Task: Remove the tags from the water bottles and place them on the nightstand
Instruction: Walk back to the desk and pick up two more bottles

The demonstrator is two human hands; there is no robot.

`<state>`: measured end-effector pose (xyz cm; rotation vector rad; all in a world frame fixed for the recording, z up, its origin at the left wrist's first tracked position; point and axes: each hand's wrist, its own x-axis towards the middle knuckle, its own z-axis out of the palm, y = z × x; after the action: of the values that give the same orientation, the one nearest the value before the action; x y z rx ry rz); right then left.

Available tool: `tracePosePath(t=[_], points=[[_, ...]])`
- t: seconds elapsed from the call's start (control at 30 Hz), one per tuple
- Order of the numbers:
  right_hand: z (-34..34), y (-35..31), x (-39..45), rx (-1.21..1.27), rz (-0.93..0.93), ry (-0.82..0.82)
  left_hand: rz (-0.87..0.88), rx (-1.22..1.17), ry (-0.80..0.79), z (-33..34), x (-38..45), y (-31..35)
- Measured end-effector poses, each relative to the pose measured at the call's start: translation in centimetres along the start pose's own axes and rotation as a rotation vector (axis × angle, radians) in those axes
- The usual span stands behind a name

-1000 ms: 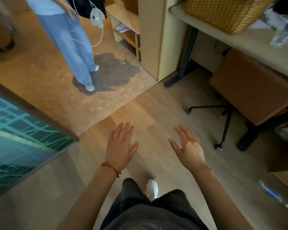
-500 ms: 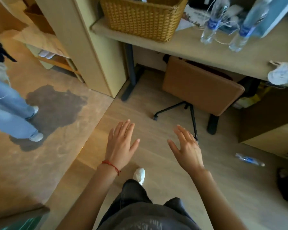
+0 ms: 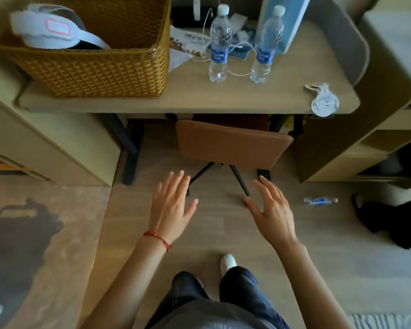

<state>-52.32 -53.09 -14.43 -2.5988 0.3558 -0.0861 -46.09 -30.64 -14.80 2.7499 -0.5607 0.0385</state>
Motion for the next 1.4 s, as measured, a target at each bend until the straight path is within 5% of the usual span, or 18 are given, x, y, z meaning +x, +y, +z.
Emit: tracePosePath(t=[0.57, 1.07, 1.4], points=[[-5.2, 6.9, 22.4, -0.031, -0.104, 0.008, -0.100, -0.031, 0.071, 2.4, 21.1, 4.8], [-4.2, 5.9, 37.5, 0.058, -0.022, 0.084, -0.055, -0.088, 0.068, 2.7, 37.1, 0.6], [-3.9, 5.2, 44.8, 0.286, 0.126, 0.194, -0.206, -0.491, 0.171, 3.0, 45.0, -1.1]])
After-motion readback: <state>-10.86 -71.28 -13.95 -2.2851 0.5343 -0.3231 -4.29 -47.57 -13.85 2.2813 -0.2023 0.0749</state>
